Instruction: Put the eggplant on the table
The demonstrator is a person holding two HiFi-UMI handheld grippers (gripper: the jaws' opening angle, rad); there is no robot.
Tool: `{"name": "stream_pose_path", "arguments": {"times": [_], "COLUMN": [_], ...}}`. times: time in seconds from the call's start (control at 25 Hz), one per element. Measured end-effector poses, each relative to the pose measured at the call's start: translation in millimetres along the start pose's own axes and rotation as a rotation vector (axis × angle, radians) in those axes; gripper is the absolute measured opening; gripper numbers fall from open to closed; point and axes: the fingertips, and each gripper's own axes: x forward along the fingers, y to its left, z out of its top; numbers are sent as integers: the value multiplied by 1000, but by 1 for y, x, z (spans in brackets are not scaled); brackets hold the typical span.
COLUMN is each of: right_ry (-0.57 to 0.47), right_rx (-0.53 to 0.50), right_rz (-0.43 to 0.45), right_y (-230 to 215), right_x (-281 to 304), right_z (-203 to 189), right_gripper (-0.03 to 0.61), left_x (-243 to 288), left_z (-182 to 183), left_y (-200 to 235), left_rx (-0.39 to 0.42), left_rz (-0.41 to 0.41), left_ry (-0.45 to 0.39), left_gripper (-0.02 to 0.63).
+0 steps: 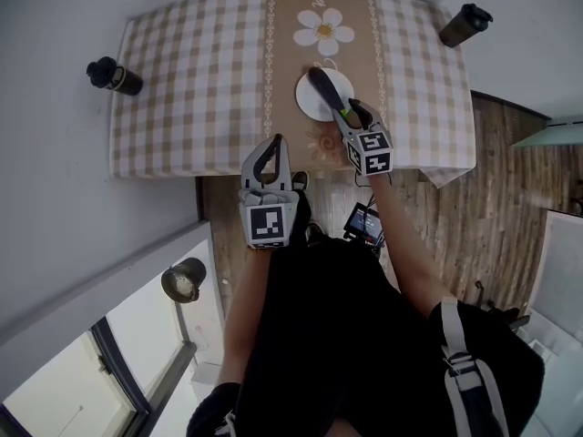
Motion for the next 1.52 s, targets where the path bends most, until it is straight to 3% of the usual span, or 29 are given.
{"name": "stream_pose_path", "arguments": {"times": [0.48, 1.0, 1.52], "right_ry": [-206, -478, -633], "right_rx": [15, -118, -228], "right_rz": [10, 50, 24], "right_y": [-1, 20, 42], "right_x": [-40, -116, -190], "right_z": [99, 223, 277], "right_gripper": [193, 193, 193], "left_x": [27, 40, 29], "left_z": [35, 100, 152], "left_y": [3, 0, -18], "left_rx": [59, 79, 75], "left_rz": [-28, -22, -45], "left_ry": [-57, -179, -272], "left_gripper": [-8, -7, -7]}}
